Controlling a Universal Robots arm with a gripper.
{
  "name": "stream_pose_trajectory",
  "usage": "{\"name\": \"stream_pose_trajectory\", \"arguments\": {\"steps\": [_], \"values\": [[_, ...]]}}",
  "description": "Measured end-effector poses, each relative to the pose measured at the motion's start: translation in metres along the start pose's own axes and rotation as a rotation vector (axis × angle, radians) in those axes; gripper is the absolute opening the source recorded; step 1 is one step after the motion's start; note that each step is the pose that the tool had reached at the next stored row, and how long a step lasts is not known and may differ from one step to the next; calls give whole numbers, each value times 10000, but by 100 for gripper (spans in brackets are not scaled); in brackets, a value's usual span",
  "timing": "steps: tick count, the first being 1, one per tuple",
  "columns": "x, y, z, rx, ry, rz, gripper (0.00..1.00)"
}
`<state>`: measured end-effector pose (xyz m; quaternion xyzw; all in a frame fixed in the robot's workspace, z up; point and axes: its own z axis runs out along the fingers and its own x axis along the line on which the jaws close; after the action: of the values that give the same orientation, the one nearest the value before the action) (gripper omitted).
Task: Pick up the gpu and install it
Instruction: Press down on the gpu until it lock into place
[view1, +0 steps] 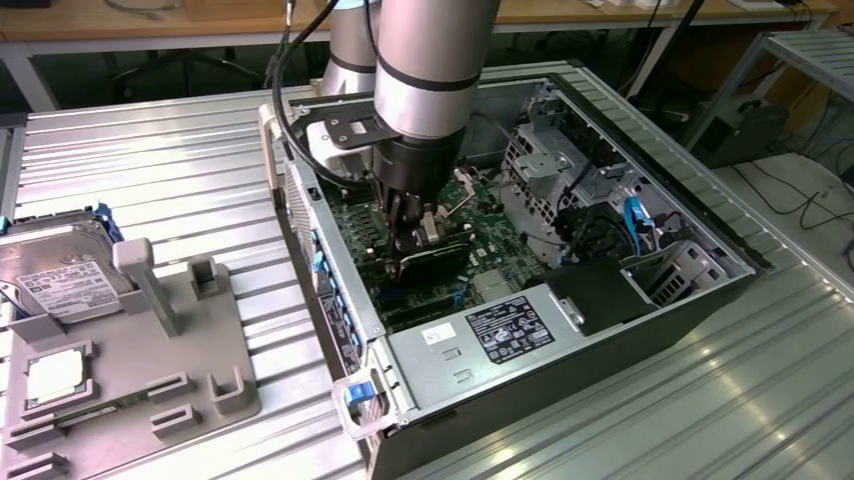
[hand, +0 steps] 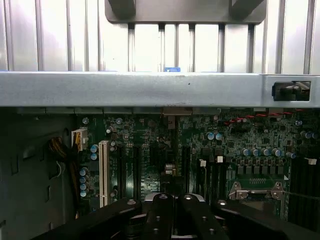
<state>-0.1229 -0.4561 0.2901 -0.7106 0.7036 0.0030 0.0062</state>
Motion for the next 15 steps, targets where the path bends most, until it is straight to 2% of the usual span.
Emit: {"name": "stream_pose_trajectory", "arguments": {"steps": [3,6,15], "values": [[-14,0,11,-101,3,2,11],[-30,3,12,-175,11,3,11],[-33,55,58,-238,14,2,11]]}}
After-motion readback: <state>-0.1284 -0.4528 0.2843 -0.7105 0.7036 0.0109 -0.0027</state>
